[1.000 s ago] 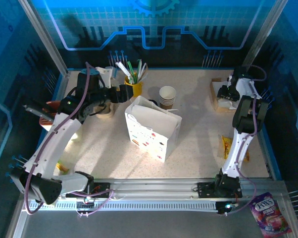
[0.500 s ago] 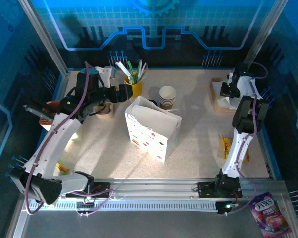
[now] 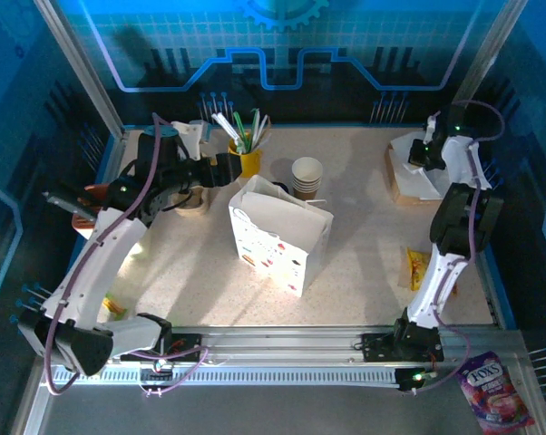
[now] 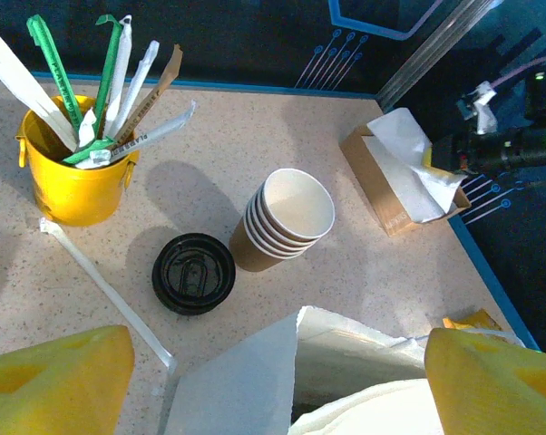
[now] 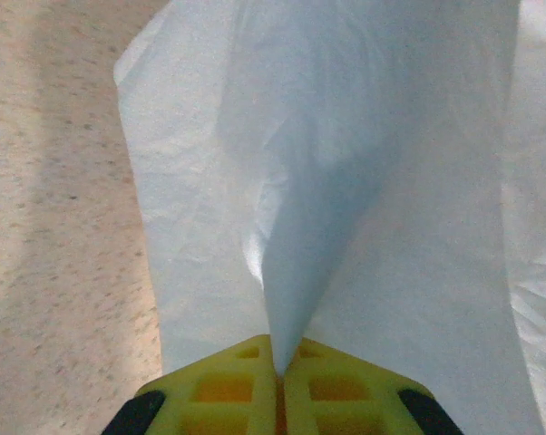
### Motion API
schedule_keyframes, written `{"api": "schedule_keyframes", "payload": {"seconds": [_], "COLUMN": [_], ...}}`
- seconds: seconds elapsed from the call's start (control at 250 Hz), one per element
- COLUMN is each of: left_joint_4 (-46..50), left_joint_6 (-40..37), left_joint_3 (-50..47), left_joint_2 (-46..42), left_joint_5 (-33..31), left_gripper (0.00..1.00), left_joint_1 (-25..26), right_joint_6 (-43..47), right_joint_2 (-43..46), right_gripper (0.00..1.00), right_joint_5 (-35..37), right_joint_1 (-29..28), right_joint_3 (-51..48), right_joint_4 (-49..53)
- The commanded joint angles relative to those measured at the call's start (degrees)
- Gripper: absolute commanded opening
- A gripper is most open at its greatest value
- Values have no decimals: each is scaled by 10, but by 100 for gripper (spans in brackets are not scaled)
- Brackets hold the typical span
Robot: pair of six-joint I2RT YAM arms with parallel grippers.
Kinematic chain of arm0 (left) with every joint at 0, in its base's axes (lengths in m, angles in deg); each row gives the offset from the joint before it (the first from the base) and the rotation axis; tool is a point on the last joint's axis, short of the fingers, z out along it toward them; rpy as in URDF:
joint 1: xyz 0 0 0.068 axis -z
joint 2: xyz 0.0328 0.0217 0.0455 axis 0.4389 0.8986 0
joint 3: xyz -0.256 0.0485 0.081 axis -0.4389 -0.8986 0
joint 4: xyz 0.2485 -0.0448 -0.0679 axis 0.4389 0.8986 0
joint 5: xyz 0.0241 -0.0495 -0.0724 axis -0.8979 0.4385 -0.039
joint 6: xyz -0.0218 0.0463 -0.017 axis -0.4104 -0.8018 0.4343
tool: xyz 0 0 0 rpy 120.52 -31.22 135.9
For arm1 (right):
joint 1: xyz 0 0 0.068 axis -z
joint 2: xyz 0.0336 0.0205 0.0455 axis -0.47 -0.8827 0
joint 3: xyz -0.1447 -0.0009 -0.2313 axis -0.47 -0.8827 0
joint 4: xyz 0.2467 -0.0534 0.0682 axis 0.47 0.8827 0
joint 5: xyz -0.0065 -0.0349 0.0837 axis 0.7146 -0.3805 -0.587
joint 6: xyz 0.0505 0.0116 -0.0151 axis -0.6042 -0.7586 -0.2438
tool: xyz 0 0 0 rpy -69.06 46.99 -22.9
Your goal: Pack the takeout coffee
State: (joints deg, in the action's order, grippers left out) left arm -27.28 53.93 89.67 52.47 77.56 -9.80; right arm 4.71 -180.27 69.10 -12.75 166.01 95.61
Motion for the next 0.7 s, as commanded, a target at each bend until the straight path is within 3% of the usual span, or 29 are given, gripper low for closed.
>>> {"api": "schedule_keyframes", "payload": {"seconds": [0.0,0.328,0.695], "left_joint_4": [-11,-19,-29], "left_joint_6": [-7,1,21], "left_joint_3": [-9,-11,-10], "left_joint_2": [-16,-24,-27], "left_joint_5": [11,16,24], "left_gripper": [84,84,84], "left_joint_1": [-6,-8,-12], "right_joint_6": [-18,-29,4], "right_joint_2": [77,269,411], "right_gripper": [8,8,8], "right_joint_5": [-17,-1,59], "right_joint_1": [-16,-83,-233], "right_joint_3": [-36,-153,-147], "right_joint_4": [-31,-72,-14]}}
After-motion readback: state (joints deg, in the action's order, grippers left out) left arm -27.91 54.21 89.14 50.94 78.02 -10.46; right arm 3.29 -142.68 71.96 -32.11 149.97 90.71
